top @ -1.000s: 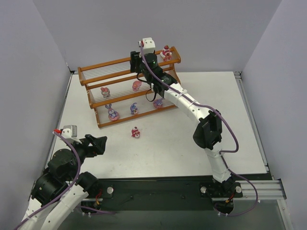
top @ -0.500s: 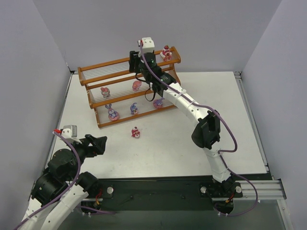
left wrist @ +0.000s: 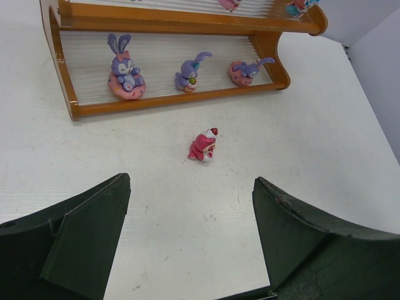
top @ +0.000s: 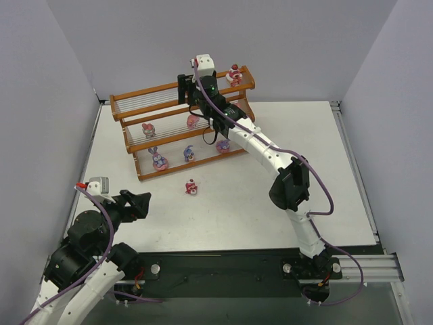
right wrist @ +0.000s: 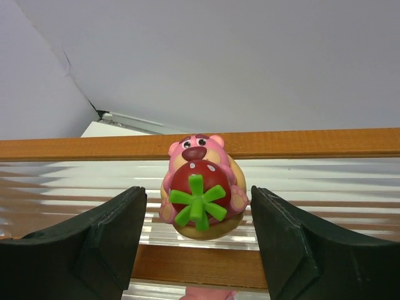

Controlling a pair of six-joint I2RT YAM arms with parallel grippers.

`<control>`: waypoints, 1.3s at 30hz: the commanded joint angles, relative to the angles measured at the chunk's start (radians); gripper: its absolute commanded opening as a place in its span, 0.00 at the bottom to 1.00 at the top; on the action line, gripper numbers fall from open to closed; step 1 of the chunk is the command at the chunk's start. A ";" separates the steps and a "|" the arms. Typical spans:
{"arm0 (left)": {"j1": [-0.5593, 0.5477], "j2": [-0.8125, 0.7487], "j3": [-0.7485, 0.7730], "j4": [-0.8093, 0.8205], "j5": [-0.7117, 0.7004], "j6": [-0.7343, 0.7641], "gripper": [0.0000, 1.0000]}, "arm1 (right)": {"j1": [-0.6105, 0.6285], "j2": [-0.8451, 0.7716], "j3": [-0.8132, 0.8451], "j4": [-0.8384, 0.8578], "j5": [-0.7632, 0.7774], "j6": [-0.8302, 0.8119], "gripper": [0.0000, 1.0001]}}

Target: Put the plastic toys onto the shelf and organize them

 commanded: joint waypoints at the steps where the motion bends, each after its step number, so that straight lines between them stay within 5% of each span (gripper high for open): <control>1: -0.005 -0.010 0.002 0.028 -0.001 0.006 0.89 | 0.009 0.020 0.010 0.044 0.011 -0.011 0.69; 19: -0.005 -0.002 0.004 0.025 -0.008 0.004 0.89 | 0.014 -0.137 -0.049 0.044 0.023 -0.033 0.84; 27: -0.005 0.020 0.004 0.027 -0.014 0.007 0.97 | 0.041 -0.263 -0.088 -0.010 0.063 -0.056 0.85; 31: -0.005 0.021 -0.010 0.065 0.045 0.056 0.97 | 0.076 -0.422 -0.285 -0.037 0.123 -0.043 0.84; 39: -0.001 0.190 -0.025 0.131 0.136 0.015 0.97 | 0.130 -0.933 -0.985 -0.074 0.194 0.197 0.81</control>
